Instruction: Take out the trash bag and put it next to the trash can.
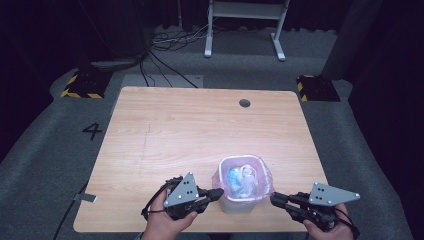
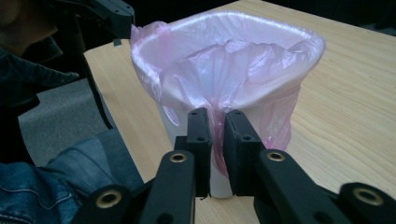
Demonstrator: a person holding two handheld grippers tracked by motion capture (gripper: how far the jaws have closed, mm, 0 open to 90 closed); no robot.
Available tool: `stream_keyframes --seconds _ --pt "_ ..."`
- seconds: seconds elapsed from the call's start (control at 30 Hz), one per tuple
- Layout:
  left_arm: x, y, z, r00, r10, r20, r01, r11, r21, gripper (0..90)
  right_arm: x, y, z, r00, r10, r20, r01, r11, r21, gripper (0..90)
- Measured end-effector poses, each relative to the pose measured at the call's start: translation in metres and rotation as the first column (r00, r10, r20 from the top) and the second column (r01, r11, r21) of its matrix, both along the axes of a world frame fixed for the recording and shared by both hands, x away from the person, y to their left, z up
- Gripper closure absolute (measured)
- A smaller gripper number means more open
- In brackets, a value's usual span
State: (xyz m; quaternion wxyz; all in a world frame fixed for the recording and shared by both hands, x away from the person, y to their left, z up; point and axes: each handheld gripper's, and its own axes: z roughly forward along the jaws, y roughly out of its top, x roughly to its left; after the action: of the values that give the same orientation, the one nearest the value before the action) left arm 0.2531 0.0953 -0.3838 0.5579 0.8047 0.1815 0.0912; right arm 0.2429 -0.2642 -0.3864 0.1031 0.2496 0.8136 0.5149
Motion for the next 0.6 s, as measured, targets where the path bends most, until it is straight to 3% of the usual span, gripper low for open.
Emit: stream_keyframes --seconds 0.17,0.23,0.27,0.37,0.6 --pt "0.009 -0.002 -0.001 0.9991 0.042 -0.01 -0.043 0.9983 -0.039 89.5 -0.001 -0.002 0.003 0.9999 -0.004 0.017 0.003 0.9986 0.052 87.5" --pt "0.01 -0.005 -0.002 0.9975 0.067 0.022 -0.067 0.9977 -0.002 89.5 -0.001 -0.002 0.004 0.9996 -0.011 0.027 0.01 0.9984 0.056 87.5" --pt "0.01 -0.01 -0.002 0.9968 0.067 0.043 -0.068 0.9974 0.022 89.6 -0.002 -0.001 0.009 0.9982 -0.025 0.055 0.021 0.9978 0.063 87.5" --pt "0.012 -0.014 -0.001 0.9964 0.063 0.056 -0.065 0.9974 0.031 89.6 0.001 0.007 0.016 0.995 -0.032 0.094 0.028 0.9986 0.045 87.8" --pt "0.016 -0.021 0.001 0.9952 0.071 0.067 -0.074 0.9965 0.039 89.6 0.018 0.032 0.022 0.9941 -0.006 0.108 0.004 0.9999 0.017 88.2"
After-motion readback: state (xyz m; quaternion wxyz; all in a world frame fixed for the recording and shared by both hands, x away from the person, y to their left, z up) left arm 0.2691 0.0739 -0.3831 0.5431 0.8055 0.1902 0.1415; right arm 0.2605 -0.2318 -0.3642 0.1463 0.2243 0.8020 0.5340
